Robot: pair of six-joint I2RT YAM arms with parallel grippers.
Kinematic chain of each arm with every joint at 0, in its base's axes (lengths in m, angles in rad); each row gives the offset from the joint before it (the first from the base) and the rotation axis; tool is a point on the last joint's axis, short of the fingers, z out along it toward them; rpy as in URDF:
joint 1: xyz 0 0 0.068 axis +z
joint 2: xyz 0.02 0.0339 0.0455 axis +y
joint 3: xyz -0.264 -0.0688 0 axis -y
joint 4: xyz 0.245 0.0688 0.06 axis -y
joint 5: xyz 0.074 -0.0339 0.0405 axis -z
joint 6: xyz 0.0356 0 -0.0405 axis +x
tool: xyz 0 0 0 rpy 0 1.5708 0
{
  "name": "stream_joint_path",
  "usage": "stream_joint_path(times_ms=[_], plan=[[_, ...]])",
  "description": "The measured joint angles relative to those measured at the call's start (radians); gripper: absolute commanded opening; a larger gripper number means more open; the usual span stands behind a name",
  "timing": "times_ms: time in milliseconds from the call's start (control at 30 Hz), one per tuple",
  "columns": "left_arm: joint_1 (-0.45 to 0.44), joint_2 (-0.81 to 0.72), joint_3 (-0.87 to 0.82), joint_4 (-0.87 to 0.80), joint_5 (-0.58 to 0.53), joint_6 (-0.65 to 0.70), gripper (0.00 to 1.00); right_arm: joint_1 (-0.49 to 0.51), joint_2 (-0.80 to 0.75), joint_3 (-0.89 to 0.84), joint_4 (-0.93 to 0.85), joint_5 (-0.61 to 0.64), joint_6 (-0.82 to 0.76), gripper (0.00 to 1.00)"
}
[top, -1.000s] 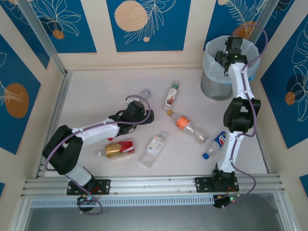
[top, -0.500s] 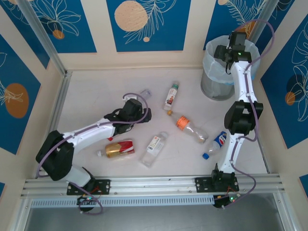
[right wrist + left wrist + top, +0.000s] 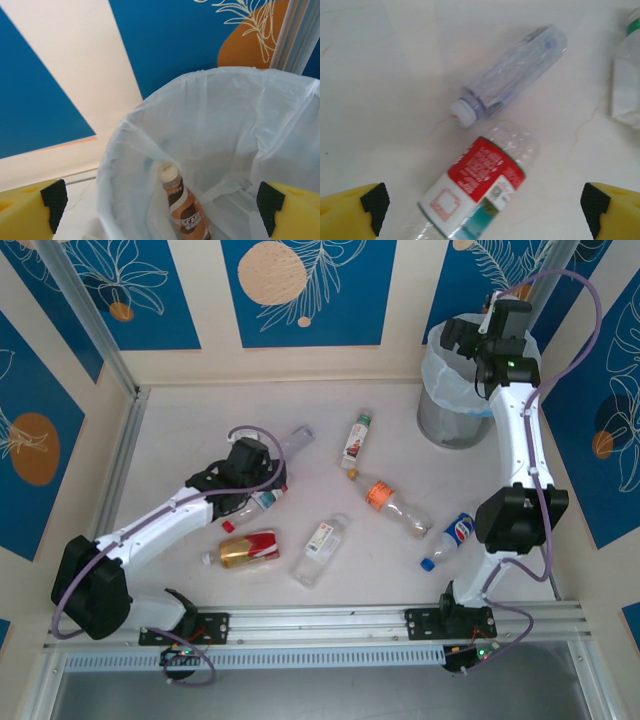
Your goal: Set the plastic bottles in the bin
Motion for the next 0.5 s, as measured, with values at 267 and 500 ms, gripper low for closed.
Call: stream_joint_path(times_ms=[267, 500], plan=[[0.144, 0.069, 0.112, -0.256, 0.199, 0.193, 0.99, 0.0, -0.274, -0.337, 0.092, -0.205, 0.082, 1.0], [0.143, 0.094, 0.127, -0.378, 0.212, 0.283, 1.0, 0.013, -0.506, -0.598, 0.206, -0.372, 0.203, 0.99]])
